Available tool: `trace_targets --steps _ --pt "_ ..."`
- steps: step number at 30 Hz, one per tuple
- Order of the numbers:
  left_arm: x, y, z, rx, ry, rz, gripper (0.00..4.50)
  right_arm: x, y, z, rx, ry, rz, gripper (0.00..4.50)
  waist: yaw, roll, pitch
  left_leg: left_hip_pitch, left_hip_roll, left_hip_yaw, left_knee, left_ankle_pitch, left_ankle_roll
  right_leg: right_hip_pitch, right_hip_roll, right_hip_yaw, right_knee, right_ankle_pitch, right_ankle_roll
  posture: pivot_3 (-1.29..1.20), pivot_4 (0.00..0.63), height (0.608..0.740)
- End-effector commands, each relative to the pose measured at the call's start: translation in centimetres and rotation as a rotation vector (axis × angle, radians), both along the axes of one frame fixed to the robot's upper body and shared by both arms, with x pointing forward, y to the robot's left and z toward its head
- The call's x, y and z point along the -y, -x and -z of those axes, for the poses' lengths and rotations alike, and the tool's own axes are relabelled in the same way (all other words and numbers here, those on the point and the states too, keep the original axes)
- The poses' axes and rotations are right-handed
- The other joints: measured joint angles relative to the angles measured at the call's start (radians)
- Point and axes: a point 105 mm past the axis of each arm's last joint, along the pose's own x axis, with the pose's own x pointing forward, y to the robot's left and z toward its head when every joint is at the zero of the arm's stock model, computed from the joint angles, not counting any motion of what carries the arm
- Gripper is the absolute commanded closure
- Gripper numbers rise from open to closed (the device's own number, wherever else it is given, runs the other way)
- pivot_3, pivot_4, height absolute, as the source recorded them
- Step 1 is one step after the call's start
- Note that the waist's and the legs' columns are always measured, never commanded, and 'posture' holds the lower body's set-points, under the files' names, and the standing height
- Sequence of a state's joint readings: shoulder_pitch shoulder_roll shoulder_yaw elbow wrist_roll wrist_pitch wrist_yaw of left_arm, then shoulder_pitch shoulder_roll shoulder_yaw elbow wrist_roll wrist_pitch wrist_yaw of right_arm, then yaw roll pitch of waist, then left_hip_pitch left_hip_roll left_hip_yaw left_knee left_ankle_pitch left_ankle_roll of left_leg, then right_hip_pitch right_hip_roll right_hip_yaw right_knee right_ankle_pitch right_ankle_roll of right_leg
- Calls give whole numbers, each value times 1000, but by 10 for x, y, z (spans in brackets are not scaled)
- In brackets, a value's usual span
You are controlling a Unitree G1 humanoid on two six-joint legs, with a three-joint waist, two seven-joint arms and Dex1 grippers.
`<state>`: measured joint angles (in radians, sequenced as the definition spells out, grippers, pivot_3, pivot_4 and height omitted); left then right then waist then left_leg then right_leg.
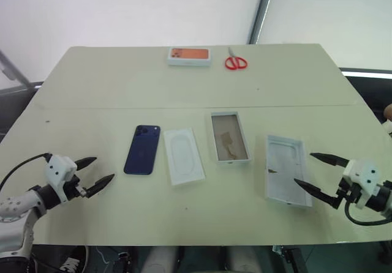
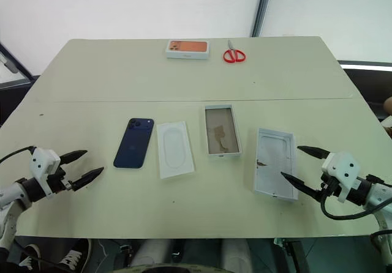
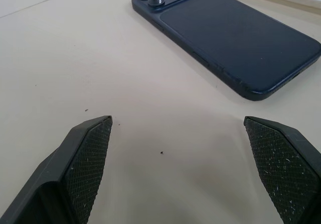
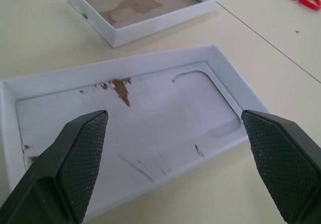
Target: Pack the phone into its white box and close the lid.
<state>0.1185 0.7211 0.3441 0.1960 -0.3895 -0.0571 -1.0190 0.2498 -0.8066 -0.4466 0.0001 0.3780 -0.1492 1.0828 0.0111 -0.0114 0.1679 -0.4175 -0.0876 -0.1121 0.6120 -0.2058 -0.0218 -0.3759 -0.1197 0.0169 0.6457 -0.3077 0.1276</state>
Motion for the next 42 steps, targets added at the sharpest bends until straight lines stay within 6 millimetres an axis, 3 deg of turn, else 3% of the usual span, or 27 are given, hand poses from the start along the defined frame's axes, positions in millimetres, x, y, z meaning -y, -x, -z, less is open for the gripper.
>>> trace_targets --steps 1,17,33,39,42 --pt "-5 -1 -11 50 -3 -13 70 8 -2 -14 56 26 13 36 0 0 0 0 0 0 0 0 0 0 0 0 0 0 0 0 150 740" --pt "5 -5 -17 59 15 23 70 -6 5 -11 -13 -31 -70 36 1 0 0 0 0 0 0 0 0 0 0 0 0 0 0 0 150 740" --pt "17 -10 -23 34 57 34 70 -16 -5 -11 8 -24 -91 36 1 0 0 0 0 0 0 0 0 0 0 0 0 0 0 0 150 740" --pt "44 -13 -31 25 133 74 70 -31 -14 -20 39 -21 -127 36 1 0 0 0 0 0 0 0 0 0 0 0 0 0 0 0 150 740" --pt "73 -11 -40 -12 248 113 70 -49 -23 -26 43 0 -170 36 0 0 0 0 0 0 0 0 0 0 0 0 0 0 0 0 150 740"
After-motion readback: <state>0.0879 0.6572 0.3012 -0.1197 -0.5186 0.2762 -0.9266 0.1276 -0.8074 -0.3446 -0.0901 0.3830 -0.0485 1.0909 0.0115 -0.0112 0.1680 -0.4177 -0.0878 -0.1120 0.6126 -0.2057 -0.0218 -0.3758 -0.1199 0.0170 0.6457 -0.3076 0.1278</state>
